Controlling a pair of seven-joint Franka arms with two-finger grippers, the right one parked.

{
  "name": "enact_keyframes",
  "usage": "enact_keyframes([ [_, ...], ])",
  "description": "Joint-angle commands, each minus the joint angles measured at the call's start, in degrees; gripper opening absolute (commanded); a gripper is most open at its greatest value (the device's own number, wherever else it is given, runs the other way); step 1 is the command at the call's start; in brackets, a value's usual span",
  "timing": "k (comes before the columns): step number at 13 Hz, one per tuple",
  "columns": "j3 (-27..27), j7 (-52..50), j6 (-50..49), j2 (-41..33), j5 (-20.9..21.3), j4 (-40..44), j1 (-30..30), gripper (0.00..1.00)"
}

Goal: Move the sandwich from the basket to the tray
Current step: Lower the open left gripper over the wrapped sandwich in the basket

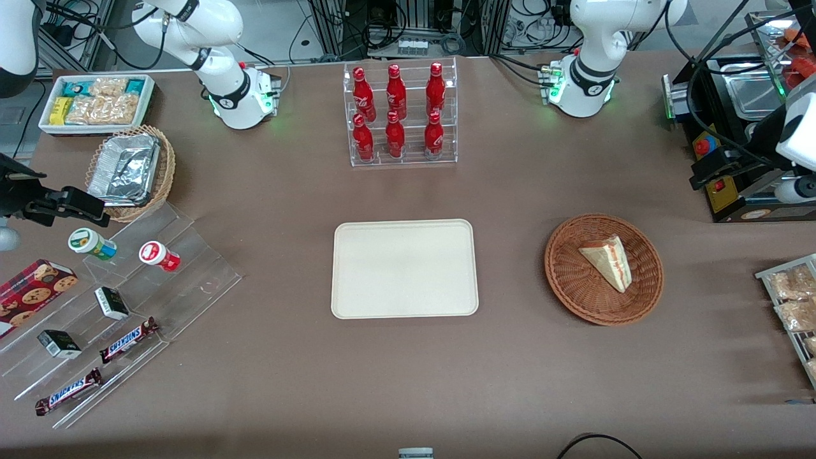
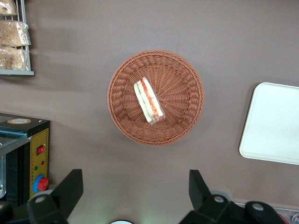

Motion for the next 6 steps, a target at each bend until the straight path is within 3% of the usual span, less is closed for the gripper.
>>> enact_keyframes([
  [1, 0.5, 0.7, -0.7, -0.2, -0.6, 0.6, -0.7, 1.0],
  [4, 0.2, 0.7, 1.1, 0.2, 0.2, -0.9, -0.9, 1.0],
  [6, -0.4, -0.1, 5.2, -0.2, 1.0, -6.2, -1.0, 1.0],
])
